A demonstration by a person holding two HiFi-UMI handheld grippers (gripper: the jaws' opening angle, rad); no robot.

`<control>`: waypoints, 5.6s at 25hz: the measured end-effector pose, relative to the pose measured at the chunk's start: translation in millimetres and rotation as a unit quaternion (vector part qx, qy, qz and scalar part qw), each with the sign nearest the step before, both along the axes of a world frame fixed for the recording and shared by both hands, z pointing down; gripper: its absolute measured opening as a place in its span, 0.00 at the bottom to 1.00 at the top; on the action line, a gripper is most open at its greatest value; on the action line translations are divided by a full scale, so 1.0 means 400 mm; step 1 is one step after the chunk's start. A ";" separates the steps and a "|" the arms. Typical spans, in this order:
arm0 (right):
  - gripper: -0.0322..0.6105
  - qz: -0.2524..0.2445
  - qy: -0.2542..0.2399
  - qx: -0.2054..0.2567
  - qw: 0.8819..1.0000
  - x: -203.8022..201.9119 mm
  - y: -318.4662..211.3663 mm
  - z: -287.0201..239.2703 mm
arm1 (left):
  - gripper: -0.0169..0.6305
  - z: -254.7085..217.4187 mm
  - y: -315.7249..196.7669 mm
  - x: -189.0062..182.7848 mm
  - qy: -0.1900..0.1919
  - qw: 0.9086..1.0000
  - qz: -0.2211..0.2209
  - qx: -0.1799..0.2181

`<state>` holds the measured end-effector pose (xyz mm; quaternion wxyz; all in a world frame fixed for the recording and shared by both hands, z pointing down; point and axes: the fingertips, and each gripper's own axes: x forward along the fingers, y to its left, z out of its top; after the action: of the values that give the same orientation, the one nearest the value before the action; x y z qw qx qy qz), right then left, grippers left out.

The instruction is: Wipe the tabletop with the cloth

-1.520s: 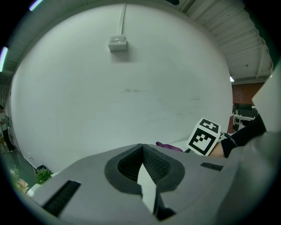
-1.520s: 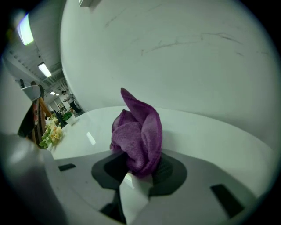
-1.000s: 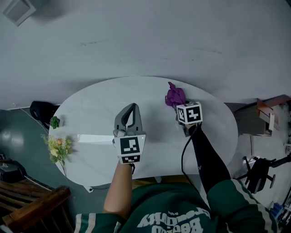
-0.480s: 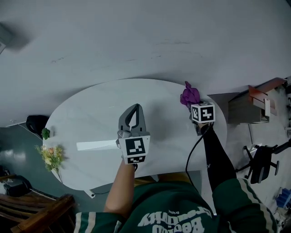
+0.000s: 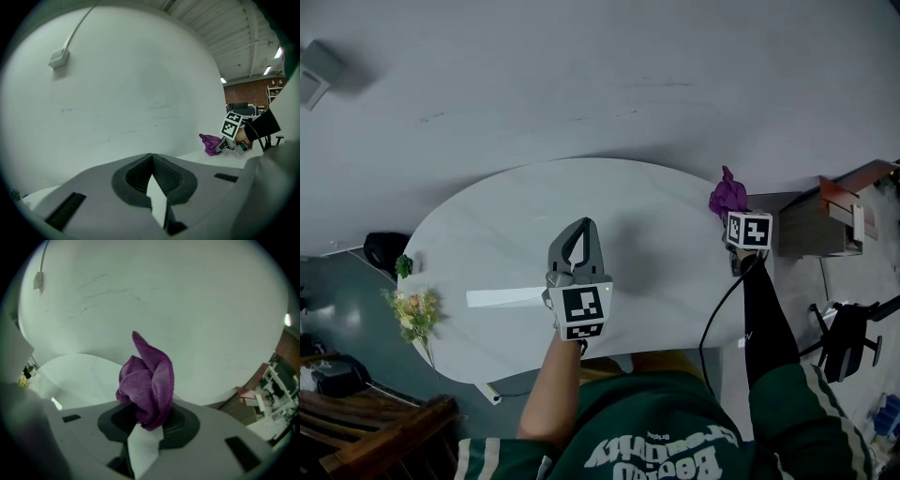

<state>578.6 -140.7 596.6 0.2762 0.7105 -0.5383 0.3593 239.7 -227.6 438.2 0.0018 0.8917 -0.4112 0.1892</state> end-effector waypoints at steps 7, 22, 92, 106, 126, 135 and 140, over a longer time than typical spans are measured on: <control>0.24 -0.056 -0.039 0.057 0.996 -0.266 -0.100 -0.076 | 0.03 -0.038 -0.028 -0.225 0.005 0.998 -0.057 0.012; 0.24 -0.282 -0.171 0.090 0.940 -1.520 -0.368 -0.137 | 0.03 -0.052 -0.057 -1.050 -0.011 0.984 -0.178 0.017; 0.25 -0.072 -0.107 -0.016 0.991 -0.237 0.081 0.027 | 0.03 0.065 0.095 0.164 0.011 0.996 0.082 -0.028; 0.25 0.014 -0.063 -0.038 0.997 0.123 0.304 0.018 | 0.03 0.028 0.177 0.240 -0.014 0.995 0.104 -0.005; 0.24 -0.221 -0.173 0.088 0.956 -0.800 -0.064 -0.170 | 0.03 -0.037 0.097 -0.366 -0.027 0.999 -0.045 0.011; 0.24 -0.350 -0.221 0.078 0.907 -1.551 -0.167 -0.179 | 0.03 -0.037 0.085 -0.979 -0.043 0.987 -0.154 0.010; 0.24 -0.400 -0.232 0.057 0.885 -1.879 -0.176 -0.142 | 0.03 -0.023 0.096 -1.241 -0.049 0.979 -0.196 0.006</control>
<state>-172.9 -211.3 539.8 0.2224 0.3453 -0.8454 0.3414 -256.6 -189.3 429.2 0.0131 0.7832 -0.5791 0.2260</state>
